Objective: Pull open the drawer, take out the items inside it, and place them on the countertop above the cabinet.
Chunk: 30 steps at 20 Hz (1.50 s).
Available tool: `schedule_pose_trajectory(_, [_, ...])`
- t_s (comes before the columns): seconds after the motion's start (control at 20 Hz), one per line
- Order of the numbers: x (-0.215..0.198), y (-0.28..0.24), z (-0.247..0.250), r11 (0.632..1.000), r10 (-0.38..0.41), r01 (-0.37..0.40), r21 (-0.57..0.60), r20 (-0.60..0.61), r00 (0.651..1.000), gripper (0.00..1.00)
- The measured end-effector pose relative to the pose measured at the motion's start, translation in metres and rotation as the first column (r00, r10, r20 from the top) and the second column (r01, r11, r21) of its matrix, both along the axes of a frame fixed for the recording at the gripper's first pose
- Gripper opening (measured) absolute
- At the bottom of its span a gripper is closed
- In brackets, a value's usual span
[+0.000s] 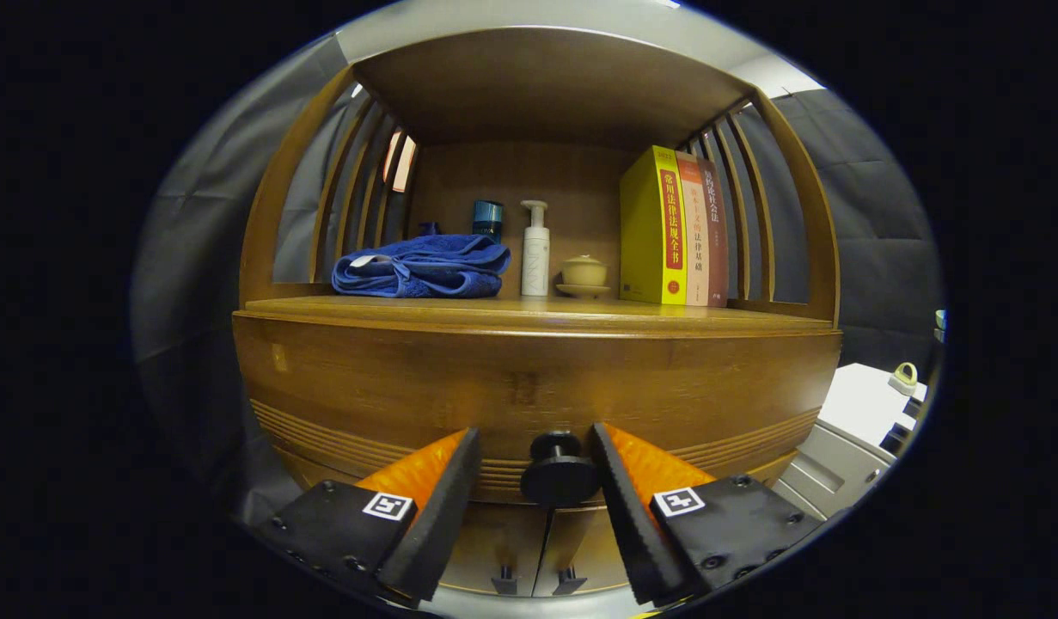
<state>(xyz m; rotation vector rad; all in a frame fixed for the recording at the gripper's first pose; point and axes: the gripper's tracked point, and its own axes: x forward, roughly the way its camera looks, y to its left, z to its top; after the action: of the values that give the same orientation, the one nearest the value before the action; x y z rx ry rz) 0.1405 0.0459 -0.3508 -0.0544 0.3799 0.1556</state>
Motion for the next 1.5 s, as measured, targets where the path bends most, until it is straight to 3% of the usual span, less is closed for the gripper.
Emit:
schedule_pose_trajectory(0.15, [0.002, -0.009, 0.000, 1.000, -0.023, 0.023, -0.013, 0.001, 1.000, 0.80])
schedule_pose_trajectory(0.35, [0.002, -0.015, -0.002, 0.998, -0.062, 0.062, 0.031, -0.015, 0.998, 0.53])
schedule_pose_trajectory(0.45, [0.002, -0.016, -0.002, 0.998, -0.065, 0.066, 0.020, -0.009, 0.998, 0.53])
schedule_pose_trajectory(0.7, [0.005, -0.015, 0.001, 0.997, -0.065, 0.066, 0.032, -0.008, 0.998, 0.43])
schedule_pose_trajectory(0.95, [-0.013, -0.019, 0.013, 0.996, -0.075, 0.073, 0.042, 0.024, 0.997, 0.43])
schedule_pose_trajectory(1.05, [-0.022, -0.021, 0.019, 0.996, -0.078, 0.076, 0.046, 0.046, 0.996, 0.39])
schedule_pose_trajectory(1.5, [-0.059, -0.027, 0.034, 0.995, -0.085, 0.083, 0.050, 0.035, 0.996, 0.38])
